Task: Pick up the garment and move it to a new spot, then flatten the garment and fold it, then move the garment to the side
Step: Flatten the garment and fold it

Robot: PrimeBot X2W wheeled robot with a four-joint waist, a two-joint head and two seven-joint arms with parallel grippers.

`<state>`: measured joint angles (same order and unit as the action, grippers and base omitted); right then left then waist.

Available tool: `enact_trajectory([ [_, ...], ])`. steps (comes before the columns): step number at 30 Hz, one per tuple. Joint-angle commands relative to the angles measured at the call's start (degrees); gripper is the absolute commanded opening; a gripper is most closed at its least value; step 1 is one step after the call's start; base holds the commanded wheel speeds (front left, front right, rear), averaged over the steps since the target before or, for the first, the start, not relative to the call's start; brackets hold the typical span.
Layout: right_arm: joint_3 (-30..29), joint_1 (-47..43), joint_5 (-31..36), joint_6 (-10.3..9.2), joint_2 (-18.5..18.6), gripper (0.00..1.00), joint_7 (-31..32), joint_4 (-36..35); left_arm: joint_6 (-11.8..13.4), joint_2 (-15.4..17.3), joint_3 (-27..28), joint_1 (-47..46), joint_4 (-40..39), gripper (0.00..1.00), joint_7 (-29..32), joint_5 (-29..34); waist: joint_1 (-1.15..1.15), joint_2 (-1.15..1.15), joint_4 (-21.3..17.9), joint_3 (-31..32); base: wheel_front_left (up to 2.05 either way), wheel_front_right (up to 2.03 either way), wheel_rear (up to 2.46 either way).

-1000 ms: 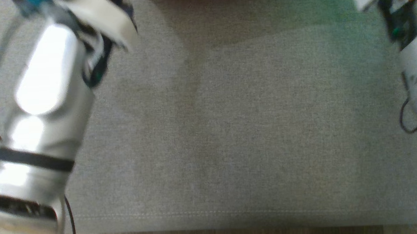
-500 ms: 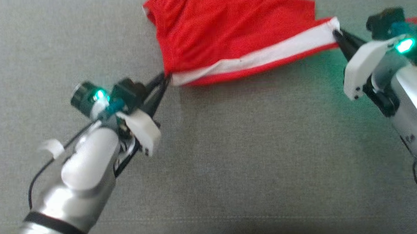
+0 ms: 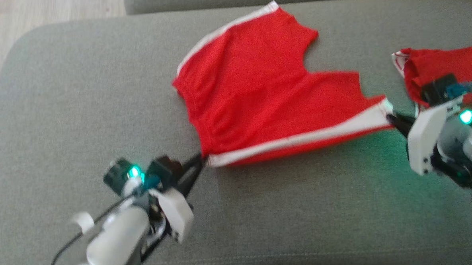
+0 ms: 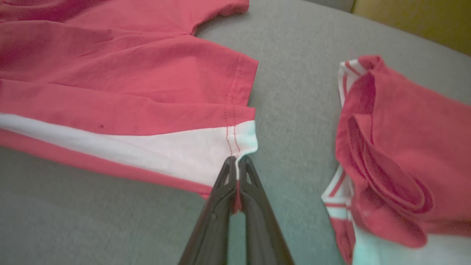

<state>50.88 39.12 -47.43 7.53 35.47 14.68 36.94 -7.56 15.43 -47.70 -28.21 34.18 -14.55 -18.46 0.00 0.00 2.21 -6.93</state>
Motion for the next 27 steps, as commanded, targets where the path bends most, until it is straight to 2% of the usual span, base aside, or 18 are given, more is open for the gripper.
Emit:
enact_trajectory([
  [1,0.3,-1.1,-1.6,-0.04,3.2,0.0,0.9,-2.2,0.1,1.9,1.0,0.1,-1.9,0.0,-0.3,-1.1,0.0,0.0,-0.7,1.6,0.0,0.0,0.0],
  [7,2.3,-5.5,-6.6,-0.04,9.1,0.0,6.1,-8.6,0.1,3.5,-4.0,6.2,-6.7,0.0,2.3,-6.7,0.0,0.0,-1.6,5.1,0.0,0.0,0.0],
  [8,2.3,-5.5,-6.6,-0.04,9.1,0.0,6.1,-8.6,0.1,3.5,-4.0,6.2,-6.7,0.0,2.3,-6.7,0.0,0.0,-1.6,5.1,0.0,0.0,0.0],
  [14,4.0,-10.1,-12.1,-0.04,15.9,0.0,13.7,-17.0,0.1,7.8,-7.1,10.8,-15.0,0.0,6.1,-12.5,0.0,0.0,-1.6,7.5,0.0,0.0,0.0],
  [18,2.5,-11.4,-14.1,-0.04,19.7,0.0,16.3,-21.7,0.3,10.1,-7.1,12.9,-20.4,0.0,7.9,-15.1,0.0,0.0,-1.1,7.8,0.0,0.0,0.0],
  [21,-0.1,-11.0,-14.2,-0.04,20.4,0.0,16.2,-23.4,1.4,10.7,-5.8,13.0,-23.7,0.0,8.0,-16.1,0.0,0.0,-0.2,7.5,0.0,0.0,0.0],
  [27,-5.7,-7.4,-14.0,-0.04,18.6,0.0,17.3,-24.5,2.6,10.5,-3.5,9.5,-27.1,0.0,7.6,-16.2,0.0,0.0,2.7,4.5,0.0,0.0,0.0],
])
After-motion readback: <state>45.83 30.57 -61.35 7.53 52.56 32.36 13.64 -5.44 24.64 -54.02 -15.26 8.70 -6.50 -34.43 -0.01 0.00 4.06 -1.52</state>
